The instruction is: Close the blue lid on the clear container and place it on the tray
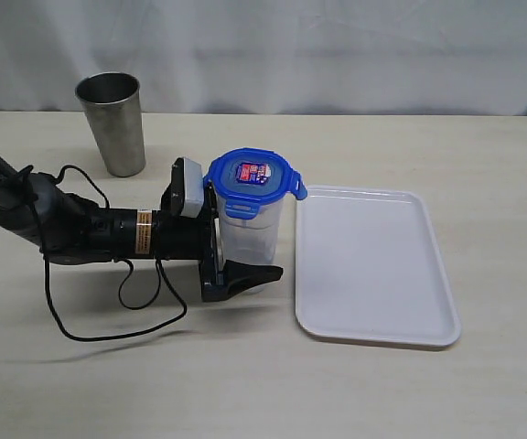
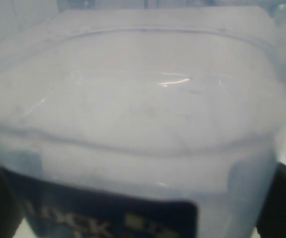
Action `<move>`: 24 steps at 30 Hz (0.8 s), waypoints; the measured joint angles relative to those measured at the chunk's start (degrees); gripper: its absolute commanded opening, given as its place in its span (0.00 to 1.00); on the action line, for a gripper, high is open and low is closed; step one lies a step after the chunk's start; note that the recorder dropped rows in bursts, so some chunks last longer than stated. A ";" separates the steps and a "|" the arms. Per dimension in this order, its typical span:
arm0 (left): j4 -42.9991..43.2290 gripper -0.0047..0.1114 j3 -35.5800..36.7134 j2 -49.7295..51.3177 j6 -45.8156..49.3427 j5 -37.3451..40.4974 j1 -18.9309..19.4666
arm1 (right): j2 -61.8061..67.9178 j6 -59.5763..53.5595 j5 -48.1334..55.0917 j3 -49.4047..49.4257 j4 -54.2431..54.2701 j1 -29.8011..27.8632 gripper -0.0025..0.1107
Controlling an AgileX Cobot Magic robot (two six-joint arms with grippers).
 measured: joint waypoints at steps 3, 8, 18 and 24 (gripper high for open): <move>0.00 0.95 0.00 0.00 0.00 0.00 0.00 | 0.00 0.00 0.00 0.00 0.00 0.00 0.06; 0.00 0.95 0.00 0.00 0.38 0.00 0.00 | 0.00 0.00 0.00 0.00 0.00 0.00 0.06; -0.22 0.94 0.00 0.00 1.38 0.00 0.00 | 0.00 0.00 0.00 0.00 0.00 0.00 0.06; -0.32 0.94 0.00 0.00 1.38 0.00 0.00 | 0.00 0.00 0.00 0.00 0.00 0.00 0.06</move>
